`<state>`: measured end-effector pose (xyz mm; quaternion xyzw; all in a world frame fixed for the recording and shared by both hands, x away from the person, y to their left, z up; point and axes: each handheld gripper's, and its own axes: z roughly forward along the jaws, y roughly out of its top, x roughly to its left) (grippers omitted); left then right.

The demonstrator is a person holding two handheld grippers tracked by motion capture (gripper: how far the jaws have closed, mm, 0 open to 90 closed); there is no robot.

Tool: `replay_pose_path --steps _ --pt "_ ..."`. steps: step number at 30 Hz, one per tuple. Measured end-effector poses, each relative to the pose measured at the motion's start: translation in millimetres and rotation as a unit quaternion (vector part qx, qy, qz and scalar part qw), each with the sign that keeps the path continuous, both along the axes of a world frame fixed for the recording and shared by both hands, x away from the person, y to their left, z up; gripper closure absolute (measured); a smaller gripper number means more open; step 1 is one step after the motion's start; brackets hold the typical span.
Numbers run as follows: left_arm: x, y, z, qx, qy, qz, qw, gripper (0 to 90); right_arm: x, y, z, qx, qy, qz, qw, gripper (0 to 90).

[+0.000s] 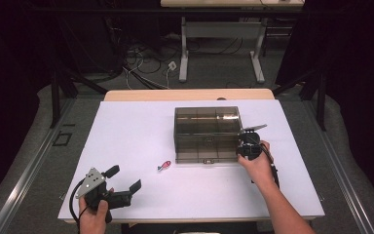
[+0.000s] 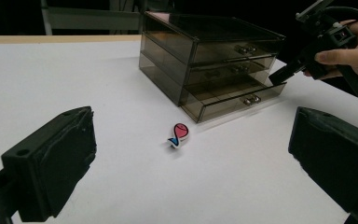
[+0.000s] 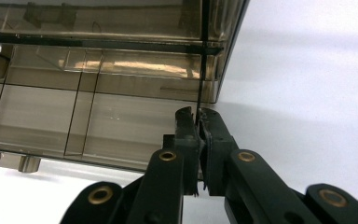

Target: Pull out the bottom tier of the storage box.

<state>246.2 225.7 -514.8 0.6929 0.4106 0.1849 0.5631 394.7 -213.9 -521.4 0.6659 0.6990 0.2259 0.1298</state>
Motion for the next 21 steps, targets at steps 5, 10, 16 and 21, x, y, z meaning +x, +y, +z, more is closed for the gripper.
replay_pose_path --steps 5,10,16,21 --pt "0.9 -0.5 -0.1 0.001 -0.001 -0.001 1.0000 0.7 -0.8 -0.4 0.2 0.001 0.001 0.001 1.0000 87.1" --pt "1.4 -0.6 0.1 0.003 -0.002 -0.002 1.0000 0.7 -2.2 0.0 0.7 0.002 0.003 0.001 1.0000 87.0" --pt "2.1 -1.8 0.2 0.001 -0.002 -0.004 1.0000 0.7 -4.4 0.0 1.3 0.002 0.003 0.004 1.0000 86.9" --pt "3.8 -2.7 0.1 0.001 -0.001 -0.006 1.0000 0.7 -6.5 -0.1 1.7 0.002 0.005 0.005 1.0000 86.9"
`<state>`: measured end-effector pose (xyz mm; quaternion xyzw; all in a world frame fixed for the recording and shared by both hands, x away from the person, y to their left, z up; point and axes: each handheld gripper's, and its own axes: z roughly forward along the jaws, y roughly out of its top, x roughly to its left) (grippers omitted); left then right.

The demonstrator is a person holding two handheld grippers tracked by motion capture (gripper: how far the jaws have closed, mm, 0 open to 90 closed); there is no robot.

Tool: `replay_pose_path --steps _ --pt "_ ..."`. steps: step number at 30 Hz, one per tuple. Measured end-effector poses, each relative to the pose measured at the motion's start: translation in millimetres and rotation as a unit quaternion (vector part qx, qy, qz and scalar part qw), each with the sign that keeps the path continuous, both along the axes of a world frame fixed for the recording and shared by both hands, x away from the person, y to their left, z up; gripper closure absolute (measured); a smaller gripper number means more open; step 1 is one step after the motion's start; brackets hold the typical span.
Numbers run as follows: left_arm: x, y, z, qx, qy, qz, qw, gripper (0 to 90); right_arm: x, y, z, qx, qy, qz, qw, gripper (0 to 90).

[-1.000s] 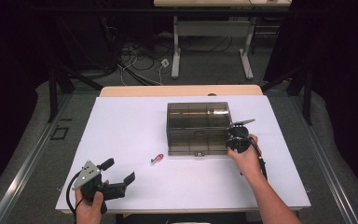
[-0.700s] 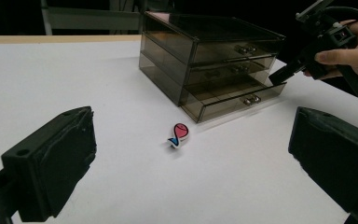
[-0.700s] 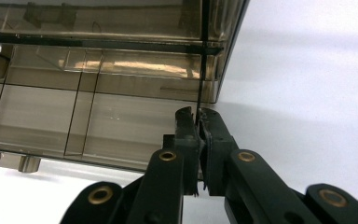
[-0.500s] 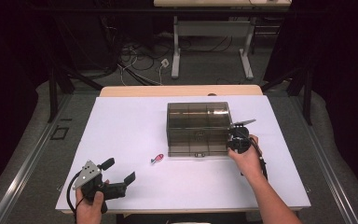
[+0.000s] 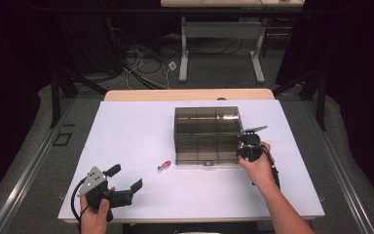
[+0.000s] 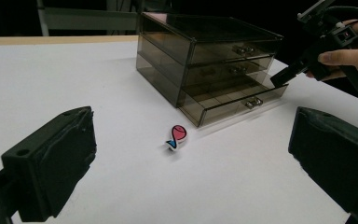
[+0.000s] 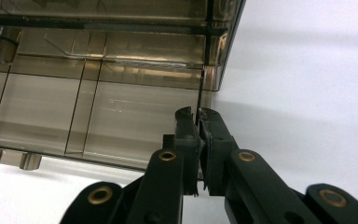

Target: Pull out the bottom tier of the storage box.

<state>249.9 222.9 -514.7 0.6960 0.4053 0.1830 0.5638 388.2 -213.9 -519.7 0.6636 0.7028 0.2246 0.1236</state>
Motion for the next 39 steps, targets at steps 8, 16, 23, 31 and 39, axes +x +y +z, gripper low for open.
replay_pose_path --steps 8,16,23,31,39 --pt "1.7 -1.4 0.1 0.001 -0.001 -0.003 1.0000 0.7 -2.4 -0.6 0.0 -0.002 0.001 0.002 1.0000 86.9" --pt "2.5 -2.4 0.1 -0.001 0.000 -0.005 1.0000 0.7 -5.0 -0.1 0.7 -0.004 0.003 0.003 1.0000 86.9" --pt "3.3 -2.9 0.4 0.001 0.002 -0.008 1.0000 0.7 -7.3 0.8 0.6 -0.003 0.004 0.005 1.0000 86.8" --pt "4.6 -4.1 0.6 0.001 0.002 -0.011 0.9999 0.7 -10.4 1.1 1.0 -0.007 0.006 0.008 0.9999 86.7" --pt "6.7 -5.7 0.3 -0.001 0.002 -0.013 0.9999 0.7 -13.1 1.6 0.9 -0.010 0.006 0.012 0.9999 86.5"
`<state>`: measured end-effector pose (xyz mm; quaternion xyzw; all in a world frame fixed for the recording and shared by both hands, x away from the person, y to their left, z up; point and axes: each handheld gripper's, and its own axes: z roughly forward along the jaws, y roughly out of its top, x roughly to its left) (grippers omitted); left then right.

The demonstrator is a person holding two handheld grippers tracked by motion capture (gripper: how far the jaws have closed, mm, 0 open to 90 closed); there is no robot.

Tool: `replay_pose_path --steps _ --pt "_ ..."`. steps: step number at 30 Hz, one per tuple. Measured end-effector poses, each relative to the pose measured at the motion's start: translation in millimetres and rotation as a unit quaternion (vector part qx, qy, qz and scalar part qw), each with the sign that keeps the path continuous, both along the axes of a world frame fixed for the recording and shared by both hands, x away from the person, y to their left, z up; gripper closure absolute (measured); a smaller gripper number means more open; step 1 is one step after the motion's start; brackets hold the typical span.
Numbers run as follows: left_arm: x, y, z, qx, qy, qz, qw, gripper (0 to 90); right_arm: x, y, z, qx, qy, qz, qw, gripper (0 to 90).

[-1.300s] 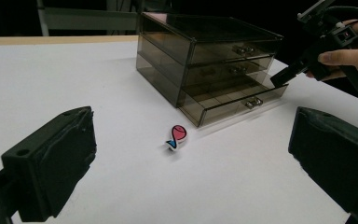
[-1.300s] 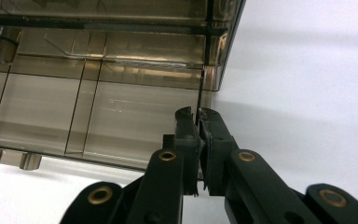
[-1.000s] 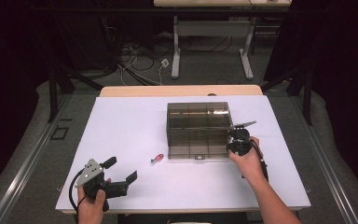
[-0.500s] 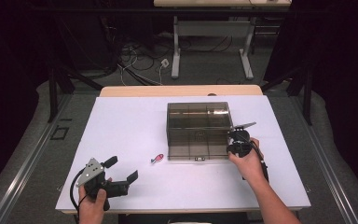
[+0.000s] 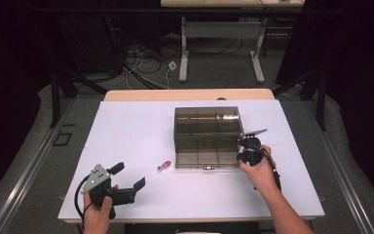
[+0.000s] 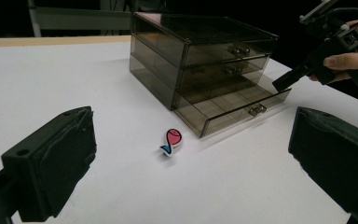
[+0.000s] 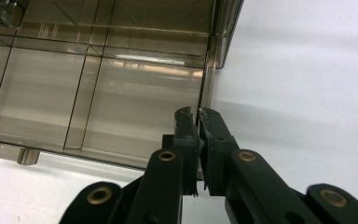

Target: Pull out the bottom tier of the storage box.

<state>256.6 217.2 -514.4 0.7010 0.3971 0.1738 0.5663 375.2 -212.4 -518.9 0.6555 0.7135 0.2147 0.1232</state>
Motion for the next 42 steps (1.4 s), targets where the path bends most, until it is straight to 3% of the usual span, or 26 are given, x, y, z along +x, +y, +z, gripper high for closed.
replay_pose_path --steps 29,42 --pt "3.8 -3.1 0.0 0.001 0.000 -0.008 1.0000 0.7 -7.7 -1.5 0.0 0.005 0.003 0.009 0.9999 86.2" --pt "4.7 -5.1 0.3 0.002 0.000 -0.011 0.9999 0.7 -11.6 -2.5 0.2 -0.005 0.007 0.021 0.9997 86.0"
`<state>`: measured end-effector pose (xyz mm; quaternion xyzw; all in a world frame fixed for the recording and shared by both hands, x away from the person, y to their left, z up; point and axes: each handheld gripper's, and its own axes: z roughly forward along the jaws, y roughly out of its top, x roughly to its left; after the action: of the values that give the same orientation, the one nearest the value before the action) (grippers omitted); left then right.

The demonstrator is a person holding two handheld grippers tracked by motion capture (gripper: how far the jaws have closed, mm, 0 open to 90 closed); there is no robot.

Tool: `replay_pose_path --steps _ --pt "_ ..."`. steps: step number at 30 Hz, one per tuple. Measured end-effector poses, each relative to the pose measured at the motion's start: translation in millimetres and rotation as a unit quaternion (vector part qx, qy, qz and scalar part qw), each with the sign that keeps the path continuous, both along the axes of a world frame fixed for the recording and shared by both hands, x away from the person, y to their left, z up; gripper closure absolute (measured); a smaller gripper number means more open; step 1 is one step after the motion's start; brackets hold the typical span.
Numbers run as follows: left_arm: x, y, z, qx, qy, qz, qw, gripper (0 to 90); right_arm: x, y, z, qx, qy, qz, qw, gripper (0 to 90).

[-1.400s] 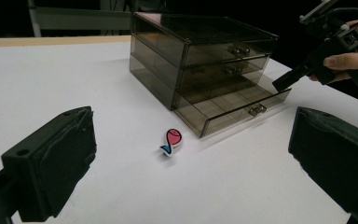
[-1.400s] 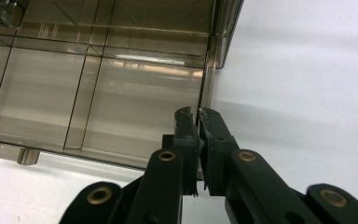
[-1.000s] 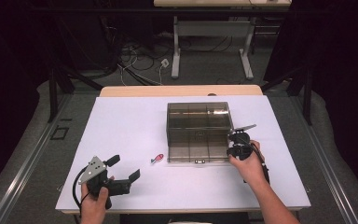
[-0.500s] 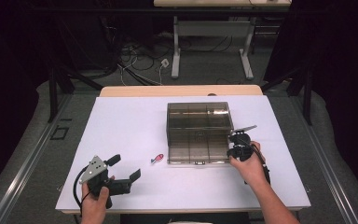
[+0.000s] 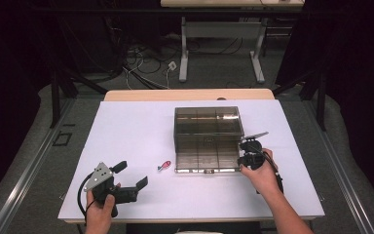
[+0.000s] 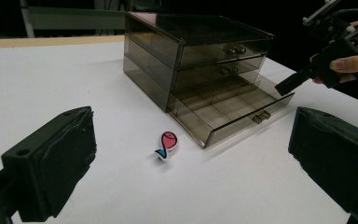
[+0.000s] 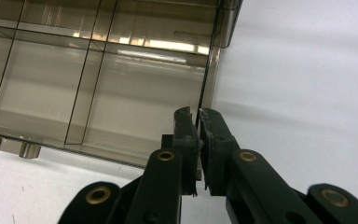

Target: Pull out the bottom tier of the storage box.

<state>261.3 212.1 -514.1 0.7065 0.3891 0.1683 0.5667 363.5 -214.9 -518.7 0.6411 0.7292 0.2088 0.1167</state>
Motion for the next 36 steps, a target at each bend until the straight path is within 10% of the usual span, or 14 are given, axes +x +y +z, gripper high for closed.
replay_pose_path --steps 26,36 --pt "4.3 0.1 -1.5 -0.001 0.001 -0.003 1.0000 0.7 1.9 -4.5 -1.9 0.011 0.005 0.011 0.9999 84.7" --pt "5.8 1.7 -2.5 -0.006 0.007 -0.001 1.0000 0.7 -0.5 -1.3 2.6 0.020 -0.016 0.024 0.9994 69.9"
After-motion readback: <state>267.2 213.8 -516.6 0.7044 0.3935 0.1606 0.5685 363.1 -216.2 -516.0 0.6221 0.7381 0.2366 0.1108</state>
